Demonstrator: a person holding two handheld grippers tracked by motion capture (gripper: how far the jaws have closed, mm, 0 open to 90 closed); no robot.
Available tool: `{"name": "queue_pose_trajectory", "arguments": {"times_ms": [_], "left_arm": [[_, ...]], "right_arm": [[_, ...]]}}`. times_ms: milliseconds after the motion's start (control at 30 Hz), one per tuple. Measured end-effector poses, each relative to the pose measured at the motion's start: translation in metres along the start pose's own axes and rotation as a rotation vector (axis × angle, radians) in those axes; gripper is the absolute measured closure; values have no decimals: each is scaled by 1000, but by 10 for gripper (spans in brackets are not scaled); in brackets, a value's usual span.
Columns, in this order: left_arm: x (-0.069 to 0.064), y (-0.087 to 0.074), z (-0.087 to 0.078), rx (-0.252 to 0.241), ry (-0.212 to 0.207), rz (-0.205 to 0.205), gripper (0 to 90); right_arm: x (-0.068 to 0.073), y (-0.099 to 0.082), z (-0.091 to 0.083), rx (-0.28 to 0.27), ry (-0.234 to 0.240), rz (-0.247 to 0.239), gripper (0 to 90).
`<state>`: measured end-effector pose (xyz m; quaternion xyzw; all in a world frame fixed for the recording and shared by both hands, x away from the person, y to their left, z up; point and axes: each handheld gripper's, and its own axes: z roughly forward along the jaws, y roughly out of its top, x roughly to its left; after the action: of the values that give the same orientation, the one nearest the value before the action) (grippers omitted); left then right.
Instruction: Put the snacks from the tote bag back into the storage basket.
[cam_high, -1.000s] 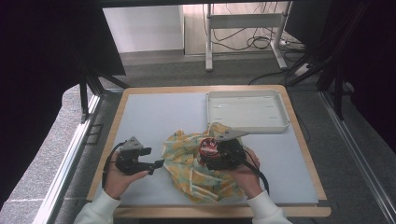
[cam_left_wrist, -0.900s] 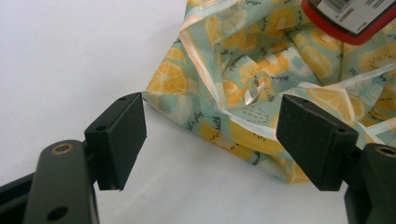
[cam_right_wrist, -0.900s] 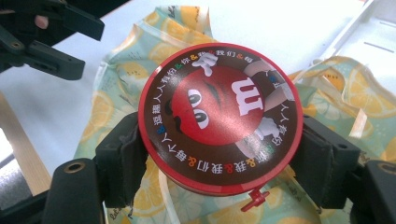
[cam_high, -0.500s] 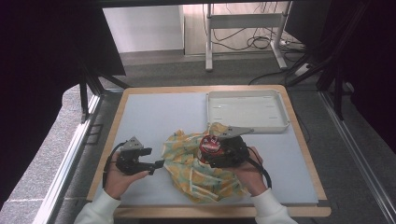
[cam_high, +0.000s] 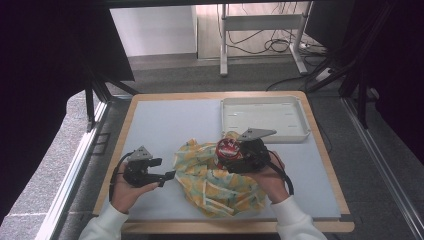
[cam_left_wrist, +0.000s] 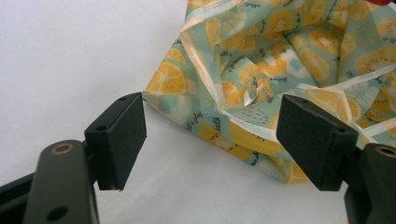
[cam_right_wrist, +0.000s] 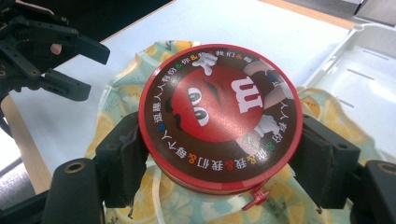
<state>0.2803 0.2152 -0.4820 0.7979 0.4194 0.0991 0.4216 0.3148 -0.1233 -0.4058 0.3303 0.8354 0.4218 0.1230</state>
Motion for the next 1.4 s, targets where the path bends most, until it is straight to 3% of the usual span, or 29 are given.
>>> {"name": "queue_pose_trajectory", "arguments": {"times_ms": [533, 1400], "left_arm": [[0, -1, 2, 5, 0, 1, 243], [1, -1, 1, 11, -1, 8, 244]], "right_arm": [[-16, 18, -7, -31, -6, 17, 260], [-47, 39, 9, -10, -49, 54, 260]]}}
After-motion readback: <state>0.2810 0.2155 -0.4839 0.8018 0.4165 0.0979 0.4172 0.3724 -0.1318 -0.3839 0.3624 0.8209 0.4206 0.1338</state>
